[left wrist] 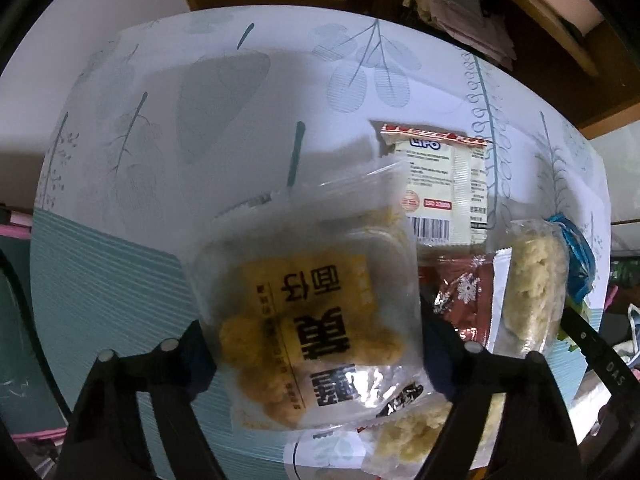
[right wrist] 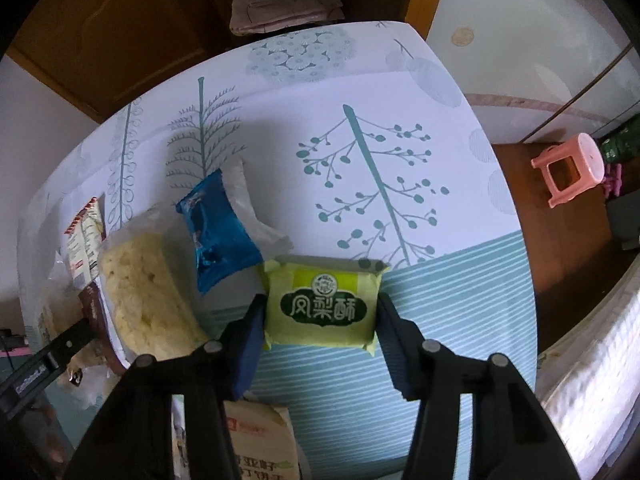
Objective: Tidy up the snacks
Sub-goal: 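Carry the green packet with the right gripper while the left carries the cookie bag toward the tray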
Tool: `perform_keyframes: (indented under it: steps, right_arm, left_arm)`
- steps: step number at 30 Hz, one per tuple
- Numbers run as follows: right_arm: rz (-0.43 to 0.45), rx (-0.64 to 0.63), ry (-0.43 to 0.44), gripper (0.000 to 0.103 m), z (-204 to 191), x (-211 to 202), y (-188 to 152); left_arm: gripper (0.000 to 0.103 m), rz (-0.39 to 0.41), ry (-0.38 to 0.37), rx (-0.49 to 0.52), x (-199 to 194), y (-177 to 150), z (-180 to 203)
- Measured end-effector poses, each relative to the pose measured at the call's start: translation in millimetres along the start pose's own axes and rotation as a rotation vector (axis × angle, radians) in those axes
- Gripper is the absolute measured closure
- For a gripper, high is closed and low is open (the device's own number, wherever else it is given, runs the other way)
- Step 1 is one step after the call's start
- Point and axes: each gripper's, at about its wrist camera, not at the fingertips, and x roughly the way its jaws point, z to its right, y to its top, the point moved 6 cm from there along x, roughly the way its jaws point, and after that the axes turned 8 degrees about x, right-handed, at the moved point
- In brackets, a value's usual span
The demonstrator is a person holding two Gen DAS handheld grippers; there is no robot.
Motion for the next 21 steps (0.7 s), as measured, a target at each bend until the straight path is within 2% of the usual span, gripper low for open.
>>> perform_keyframes:
  steps: [4, 6, 7, 12, 15, 21]
  right_arm:
    - [-0.025, 0.034, 0.06, 0.051, 6.9, -3.9, -4.5]
    - [-0.024, 0.044, 0.084, 0.051, 12.1, -8.1, -6.5]
    - [-0.021, 0.044, 0.094, 0.051, 12.4, -11.2, -7.1]
    - [0.004, 0.039, 0.158, 0.051, 13.7, -40.9, -14.7]
    - [0.022, 0.029, 0.206, 0.051, 11.8, -63.9, -20.0]
    - [0.099, -0.043, 0.308, 0.051, 5.8, -127.3, -41.5]
  left_arm:
    - [0.034, 0.019, 0.018, 0.01, -6.3, -7.4, 2.3]
    - [0.034, 0.033, 0.035, 0.018, -12.6, -10.2, -2.6]
    - [0.038, 0.043, 0.041, 0.019, -18.2, -13.4, -3.3]
    - [0.038, 0.109, 0.046, 0.042, -55.7, -21.9, 1.0]
    - [0.038, 0.173, 0.051, 0.08, -91.7, -29.6, 5.9]
    - [0.038, 0.299, 0.013, 0.166, -178.5, -63.0, 14.2]
